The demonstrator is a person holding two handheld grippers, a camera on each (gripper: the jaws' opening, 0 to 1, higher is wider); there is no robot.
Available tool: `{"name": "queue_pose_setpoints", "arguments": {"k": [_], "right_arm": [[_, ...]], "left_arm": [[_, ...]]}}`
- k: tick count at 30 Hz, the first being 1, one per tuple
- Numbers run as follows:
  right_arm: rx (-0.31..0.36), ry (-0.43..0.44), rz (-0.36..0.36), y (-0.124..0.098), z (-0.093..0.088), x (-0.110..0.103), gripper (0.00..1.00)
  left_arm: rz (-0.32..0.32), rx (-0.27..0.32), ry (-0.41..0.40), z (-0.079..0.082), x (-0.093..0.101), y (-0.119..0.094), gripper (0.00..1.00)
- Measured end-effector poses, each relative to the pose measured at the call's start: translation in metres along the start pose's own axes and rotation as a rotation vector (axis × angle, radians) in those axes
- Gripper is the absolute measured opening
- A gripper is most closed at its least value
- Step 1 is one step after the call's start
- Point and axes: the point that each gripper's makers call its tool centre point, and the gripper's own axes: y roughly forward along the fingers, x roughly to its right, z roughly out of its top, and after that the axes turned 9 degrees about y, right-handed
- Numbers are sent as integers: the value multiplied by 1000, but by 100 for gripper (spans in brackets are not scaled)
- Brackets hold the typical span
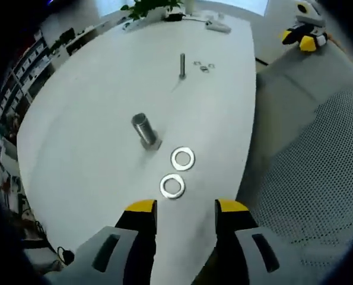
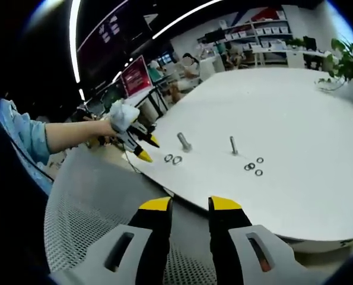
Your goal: Place the washer onto the threaded stud by aligning its center hole with the stud, sliding it down to the base, and recovering from edge contact or off-axis alignment until the washer reaches the visible bottom stop.
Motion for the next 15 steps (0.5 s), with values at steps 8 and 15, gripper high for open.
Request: {"name": "queue_pose_setpoints", "arguments": {"k": [8,15], "right_arm": [[0,10,-9,0,0,2,27],[-2,16,-18,0,-1,3,27]], "left_arm": [[-34,-59,86,-3,0,21,34],[-30,-70,83,-2,-10,27,34]]}}
